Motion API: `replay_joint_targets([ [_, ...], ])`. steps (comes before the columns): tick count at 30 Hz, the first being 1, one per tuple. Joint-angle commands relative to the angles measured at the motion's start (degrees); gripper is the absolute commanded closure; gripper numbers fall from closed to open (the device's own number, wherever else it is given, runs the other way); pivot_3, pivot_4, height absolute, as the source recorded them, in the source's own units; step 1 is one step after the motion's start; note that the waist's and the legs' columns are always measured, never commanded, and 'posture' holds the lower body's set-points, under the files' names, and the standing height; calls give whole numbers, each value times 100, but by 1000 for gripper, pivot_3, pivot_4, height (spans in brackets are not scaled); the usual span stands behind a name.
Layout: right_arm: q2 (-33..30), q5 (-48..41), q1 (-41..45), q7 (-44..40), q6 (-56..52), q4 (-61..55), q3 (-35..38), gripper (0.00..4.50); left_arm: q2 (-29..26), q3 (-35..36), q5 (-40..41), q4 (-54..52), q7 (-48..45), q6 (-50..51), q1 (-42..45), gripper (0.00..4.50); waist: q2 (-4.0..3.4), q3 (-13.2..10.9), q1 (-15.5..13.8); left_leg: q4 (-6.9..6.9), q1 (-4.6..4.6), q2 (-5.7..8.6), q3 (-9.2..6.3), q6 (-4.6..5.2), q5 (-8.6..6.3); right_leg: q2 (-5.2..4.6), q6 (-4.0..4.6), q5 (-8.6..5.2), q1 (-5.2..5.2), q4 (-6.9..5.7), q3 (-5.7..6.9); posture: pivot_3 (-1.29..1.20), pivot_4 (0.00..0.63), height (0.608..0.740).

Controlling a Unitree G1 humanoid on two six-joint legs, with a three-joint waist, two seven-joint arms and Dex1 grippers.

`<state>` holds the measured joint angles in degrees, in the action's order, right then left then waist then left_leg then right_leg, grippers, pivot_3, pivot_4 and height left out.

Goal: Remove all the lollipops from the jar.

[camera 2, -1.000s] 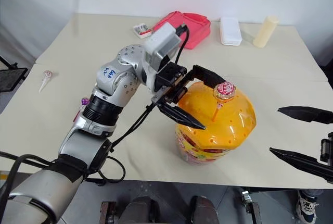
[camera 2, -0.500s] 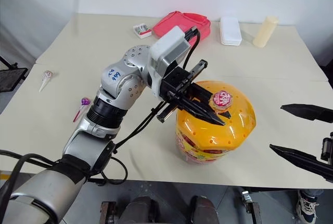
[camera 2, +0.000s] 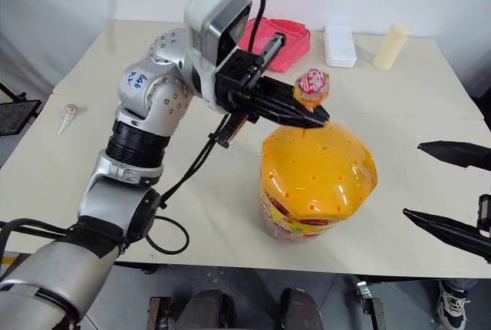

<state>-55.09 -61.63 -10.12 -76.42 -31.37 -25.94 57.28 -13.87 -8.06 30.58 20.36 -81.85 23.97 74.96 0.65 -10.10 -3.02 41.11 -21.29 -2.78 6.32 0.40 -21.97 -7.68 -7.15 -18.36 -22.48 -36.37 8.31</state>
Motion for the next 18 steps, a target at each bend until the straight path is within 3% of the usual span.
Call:
replay_joint_targets([
  [1, -78, -43, 78, 69, 26, 27, -1, 0, -196, 175, -337, 280, 372, -162, 225, 4484, 0, 0, 2, 0, 0, 0, 0, 0, 0, 1, 0, 0, 0, 0, 0, 0, 150, 740],
  [7, -153, 200, 72, 106, 52, 125, -167, 0, -727, 277, -1144, 771, 2319, 1122, 237, 4484, 0, 0, 15, -3, 1, 0, -3, 0, 0, 1, 0, 0, -1, -3, 0, 0, 150, 740],
  [12, -269, 307, 378, 55, 117, 374, -558, 0, -1252, -211, -2356, 1269, 4041, 3153, 63, 4484, 5, -3, 10, -4, -5, 0, -5, 0, 0, 1, 0, 0, -5, -2, 3, 0, 150, 740],
  [18, -337, 444, 710, -54, 169, 609, -889, 0, -1595, -719, -2830, 1208, 4344, 4203, -475, 4484, 12, -7, 62, -14, -2, 1, 1, -1, 0, 8, 0, 0, -18, -5, -10, 0, 150, 740],
])
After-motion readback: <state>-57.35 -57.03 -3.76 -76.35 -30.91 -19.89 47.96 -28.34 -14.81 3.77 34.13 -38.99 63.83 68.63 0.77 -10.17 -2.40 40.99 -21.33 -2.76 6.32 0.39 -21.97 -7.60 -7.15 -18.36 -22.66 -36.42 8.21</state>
